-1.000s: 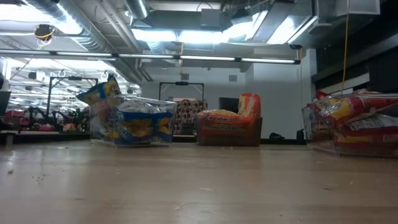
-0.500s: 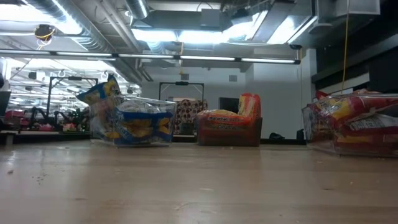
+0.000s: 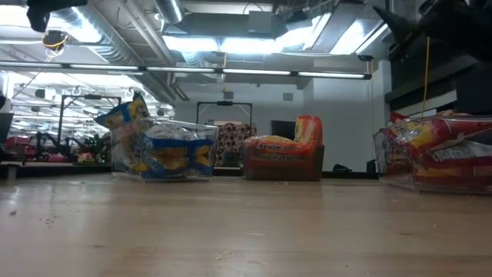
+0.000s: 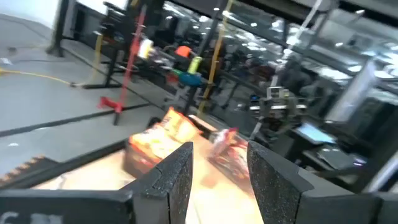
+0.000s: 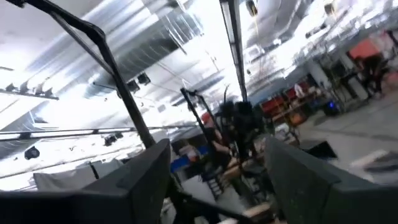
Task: Sort Maruchan noodles
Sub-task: Return to Home Position
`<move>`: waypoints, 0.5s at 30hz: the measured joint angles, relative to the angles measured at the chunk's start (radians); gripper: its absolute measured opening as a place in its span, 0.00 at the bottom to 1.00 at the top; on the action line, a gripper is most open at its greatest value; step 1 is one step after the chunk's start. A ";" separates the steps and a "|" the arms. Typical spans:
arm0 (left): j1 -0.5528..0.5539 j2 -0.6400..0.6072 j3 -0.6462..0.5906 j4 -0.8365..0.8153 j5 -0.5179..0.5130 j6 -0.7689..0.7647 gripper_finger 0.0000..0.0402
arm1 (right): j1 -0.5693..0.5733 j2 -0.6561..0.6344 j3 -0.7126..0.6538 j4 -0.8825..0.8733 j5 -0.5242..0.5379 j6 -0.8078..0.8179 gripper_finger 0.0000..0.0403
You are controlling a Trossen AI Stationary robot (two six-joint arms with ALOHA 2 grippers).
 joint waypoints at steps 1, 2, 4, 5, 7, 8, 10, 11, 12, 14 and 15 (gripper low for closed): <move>0.000 -0.020 -0.009 -0.005 0.012 -0.008 0.36 | 0.057 -0.002 -0.004 -0.013 0.042 -0.017 0.60; 0.000 -0.019 -0.010 -0.006 0.019 -0.015 0.36 | 0.116 -0.006 -0.004 -0.031 0.084 -0.039 0.60; 0.000 -0.015 0.000 -0.050 0.020 -0.014 0.36 | 0.223 -0.013 -0.002 -0.069 0.185 -0.111 0.60; 0.000 -0.018 0.005 -0.064 0.012 -0.003 0.36 | 0.271 -0.014 0.003 -0.083 0.245 -0.143 0.60; 0.000 -0.018 0.011 -0.041 -0.011 0.021 0.36 | 0.343 -0.017 0.016 -0.116 0.373 -0.204 0.60; 0.000 -0.018 0.011 -0.050 -0.021 0.024 0.36 | 0.365 -0.024 0.022 -0.137 0.435 -0.226 0.60; -0.001 -0.015 0.029 -0.056 -0.041 0.032 0.36 | 0.382 -0.052 0.053 -0.183 0.507 -0.265 0.60; -0.002 -0.016 0.049 -0.049 -0.052 0.045 0.36 | 0.380 -0.075 0.078 -0.211 0.512 -0.286 0.60; -0.002 -0.018 0.069 -0.040 -0.061 0.059 0.36 | 0.374 -0.103 0.117 -0.260 0.508 -0.307 0.60; -0.002 -0.017 0.101 -0.051 -0.070 0.073 0.36 | 0.354 -0.177 0.215 -0.472 0.486 -0.330 0.60; -0.002 -0.017 0.115 -0.067 -0.072 0.082 0.36 | 0.342 -0.213 0.279 -0.619 0.485 -0.337 0.60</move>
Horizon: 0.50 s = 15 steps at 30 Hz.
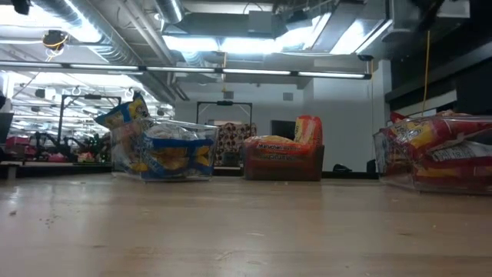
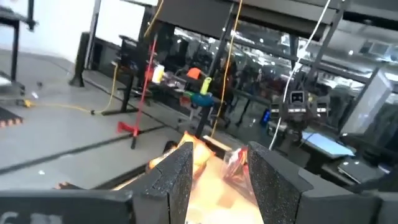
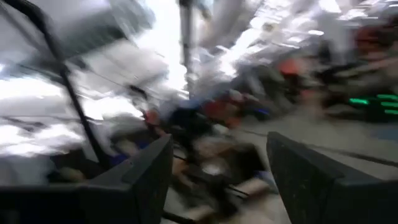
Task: Sort Maruchan noodles
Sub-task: Return to Home Position
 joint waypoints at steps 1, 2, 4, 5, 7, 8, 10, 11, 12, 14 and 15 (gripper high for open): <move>0.000 0.000 0.015 -0.010 -0.006 0.011 0.36 | -0.012 -0.032 0.070 -0.148 0.009 -0.009 0.60; 0.000 0.000 0.027 -0.021 -0.017 0.015 0.36 | -0.022 -0.061 0.135 -0.282 0.026 -0.025 0.60; 0.000 0.000 0.032 -0.054 -0.030 0.015 0.36 | -0.038 -0.107 0.231 -0.418 0.041 -0.080 0.60; 0.000 0.000 0.028 -0.073 -0.028 0.015 0.36 | -0.043 -0.129 0.254 -0.429 0.016 -0.114 0.60; 0.000 0.000 0.015 -0.090 -0.014 0.015 0.36 | -0.049 -0.178 0.256 -0.439 -0.034 -0.163 0.60; 0.000 0.000 0.001 -0.088 -0.007 0.015 0.36 | -0.047 -0.181 0.245 -0.440 -0.038 -0.181 0.60; 0.000 0.000 -0.037 -0.089 0.006 0.015 0.36 | -0.047 -0.181 0.214 -0.499 -0.034 -0.184 0.60; 0.000 0.001 -0.050 -0.088 0.010 0.012 0.36 | -0.047 -0.176 0.192 -0.503 -0.026 -0.181 0.60; 0.000 0.000 -0.064 -0.082 0.011 0.010 0.36 | -0.047 -0.165 0.164 -0.473 -0.018 -0.174 0.60; 0.000 0.000 -0.097 -0.079 0.015 0.007 0.36 | -0.047 -0.171 0.081 -0.432 -0.016 -0.145 0.60; 0.000 0.000 -0.111 -0.085 0.026 0.000 0.36 | -0.047 -0.175 0.036 -0.400 -0.030 -0.130 0.60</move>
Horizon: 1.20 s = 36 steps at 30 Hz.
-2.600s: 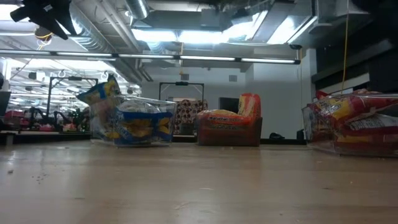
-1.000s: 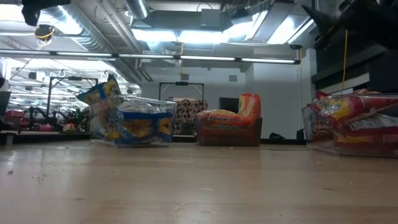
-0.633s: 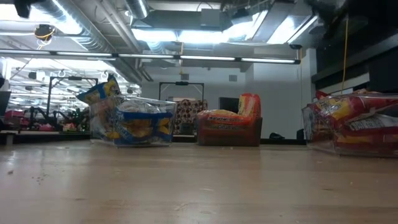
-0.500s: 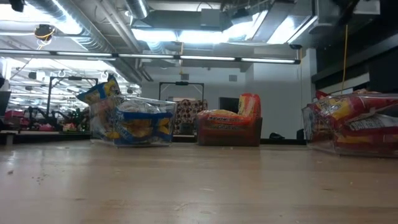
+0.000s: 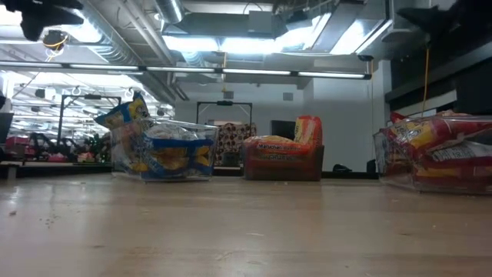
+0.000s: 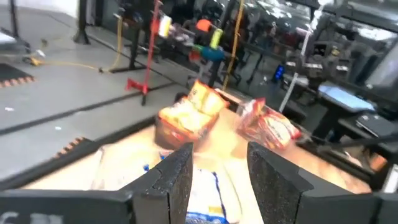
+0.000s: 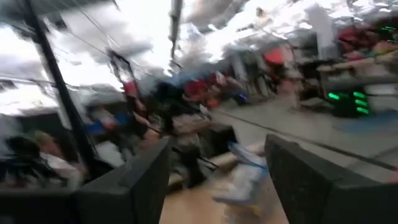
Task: Sort Maruchan noodles
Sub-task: Return to Home Position
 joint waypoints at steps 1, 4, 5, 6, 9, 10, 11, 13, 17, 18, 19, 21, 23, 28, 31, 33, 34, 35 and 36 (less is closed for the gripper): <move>0.000 0.000 -0.013 0.002 0.012 -0.005 0.36 | 0.000 -0.003 -0.043 0.061 -0.016 0.007 0.60; 0.000 0.000 -0.056 0.022 0.019 -0.014 0.36 | 0.001 -0.005 -0.156 0.222 -0.078 0.028 0.60; 0.000 0.000 -0.074 0.030 0.020 -0.016 0.36 | 0.001 -0.005 -0.195 0.246 -0.078 0.036 0.60; 0.000 0.000 -0.091 0.046 0.021 -0.017 0.36 | 0.001 -0.005 -0.233 0.276 -0.076 0.052 0.60; 0.000 0.000 -0.156 0.117 0.041 -0.019 0.36 | 0.001 -0.005 -0.335 0.397 -0.074 0.086 0.60; 0.000 0.000 -0.179 0.136 0.056 -0.019 0.36 | 0.001 -0.005 -0.361 0.447 -0.076 0.090 0.60; 0.000 0.000 -0.200 0.161 0.070 -0.019 0.36 | 0.001 -0.005 -0.386 0.490 -0.080 0.094 0.60; 0.000 0.000 -0.239 0.214 0.071 -0.021 0.36 | 0.001 -0.005 -0.406 0.510 -0.088 0.101 0.60; -0.001 0.000 -0.318 0.316 0.072 -0.048 0.36 | 0.001 -0.005 -0.405 0.508 -0.088 0.099 0.60; -0.001 0.000 -0.338 0.343 0.071 -0.061 0.36 | 0.001 -0.005 -0.405 0.505 -0.088 0.098 0.60; -0.002 0.000 -0.362 0.369 0.075 -0.068 0.36 | 0.001 -0.005 -0.405 0.506 -0.087 0.098 0.60; -0.009 0.000 -0.411 0.427 0.104 -0.077 0.36 | 0.001 -0.005 -0.405 0.506 -0.085 0.100 0.60; -0.023 0.000 -0.455 0.493 0.131 -0.095 0.36 | 0.001 -0.005 -0.405 0.507 -0.084 0.100 0.60; -0.086 0.000 -0.544 0.647 0.224 -0.124 0.36 | 0.001 -0.005 -0.405 0.499 -0.084 0.100 0.60; -0.137 0.000 -0.592 0.711 0.134 -0.132 0.36 | 0.001 -0.005 -0.405 0.496 -0.084 0.100 0.60; -0.173 0.000 -0.631 0.754 0.081 -0.123 0.36 | 0.001 -0.005 -0.405 0.496 -0.076 0.100 0.60; -0.191 0.000 -0.650 0.777 0.073 -0.118 0.36 | 0.001 -0.005 -0.405 0.495 -0.074 0.099 0.60; -0.209 0.000 -0.671 0.803 0.072 -0.114 0.36 | 0.001 -0.005 -0.405 0.494 -0.073 0.094 0.60; -0.226 0.000 -0.692 0.826 0.072 -0.112 0.36 | 0.001 -0.005 -0.405 0.491 -0.073 0.087 0.60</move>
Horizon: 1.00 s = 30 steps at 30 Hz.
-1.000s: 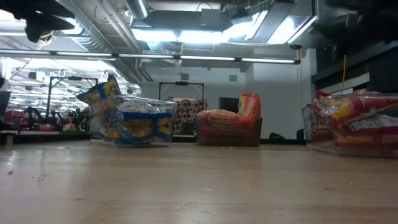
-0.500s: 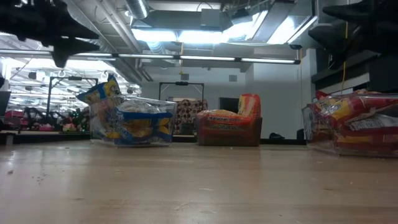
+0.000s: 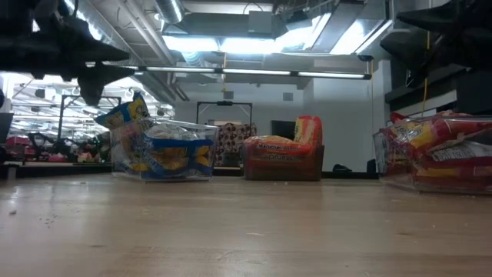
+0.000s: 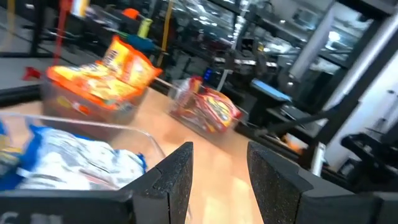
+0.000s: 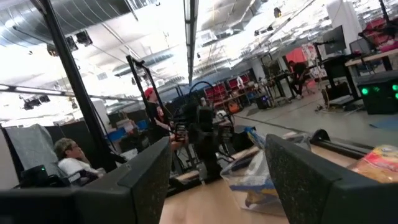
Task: Sort Maruchan noodles
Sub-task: Return to Home Position
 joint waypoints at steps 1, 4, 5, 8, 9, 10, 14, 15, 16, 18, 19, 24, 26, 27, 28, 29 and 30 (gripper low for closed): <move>-0.017 0.000 -0.022 0.028 -0.001 0.001 0.36 | 0.000 0.000 0.000 -0.007 0.001 -0.005 0.60; -0.063 0.001 -0.040 0.028 -0.031 0.016 0.36 | 0.000 0.000 0.000 -0.040 0.031 -0.007 0.60; -0.075 0.002 -0.040 0.035 -0.050 0.025 0.36 | 0.000 0.000 0.000 -0.056 0.043 -0.007 0.60; -0.097 0.000 -0.040 0.057 -0.106 0.063 0.36 | 0.000 0.000 0.000 -0.118 0.072 -0.007 0.60; -0.100 0.000 -0.040 0.075 -0.118 0.072 0.36 | 0.000 0.000 0.000 -0.136 0.077 -0.007 0.60; -0.102 0.000 -0.040 0.081 -0.129 0.074 0.36 | 0.000 0.000 0.000 -0.153 0.077 -0.006 0.60; -0.102 0.000 -0.040 0.077 -0.142 0.071 0.36 | 0.000 0.000 0.000 -0.213 0.076 0.004 0.60; -0.102 0.000 -0.040 0.078 -0.142 0.071 0.36 | 0.000 0.000 0.000 -0.227 0.076 0.005 0.60; -0.102 0.000 -0.040 0.077 -0.144 0.070 0.36 | 0.000 0.000 0.000 -0.238 0.076 0.006 0.60; -0.102 0.000 -0.040 0.077 -0.146 0.070 0.36 | 0.000 0.000 0.000 -0.258 0.075 0.006 0.60; -0.102 0.000 -0.040 0.077 -0.142 0.070 0.36 | 0.000 0.000 0.000 -0.267 0.070 0.007 0.60; -0.101 0.000 -0.040 0.076 -0.138 0.069 0.36 | 0.000 0.001 0.000 -0.303 0.067 0.006 0.60; -0.101 0.000 -0.040 0.075 -0.138 0.069 0.36 | 0.000 0.001 0.000 -0.304 0.067 0.006 0.60; -0.101 0.000 -0.040 0.075 -0.138 0.069 0.36 | 0.000 0.001 0.000 -0.304 0.067 0.006 0.60; -0.101 0.000 -0.040 0.075 -0.138 0.069 0.36 | 0.000 0.001 0.000 -0.304 0.067 0.006 0.60; -0.101 0.000 -0.040 0.075 -0.137 0.069 0.36 | 0.000 0.001 0.000 -0.304 0.067 0.006 0.60; -0.101 0.000 -0.040 0.075 -0.138 0.069 0.36 | 0.000 0.001 0.000 -0.305 0.067 0.006 0.60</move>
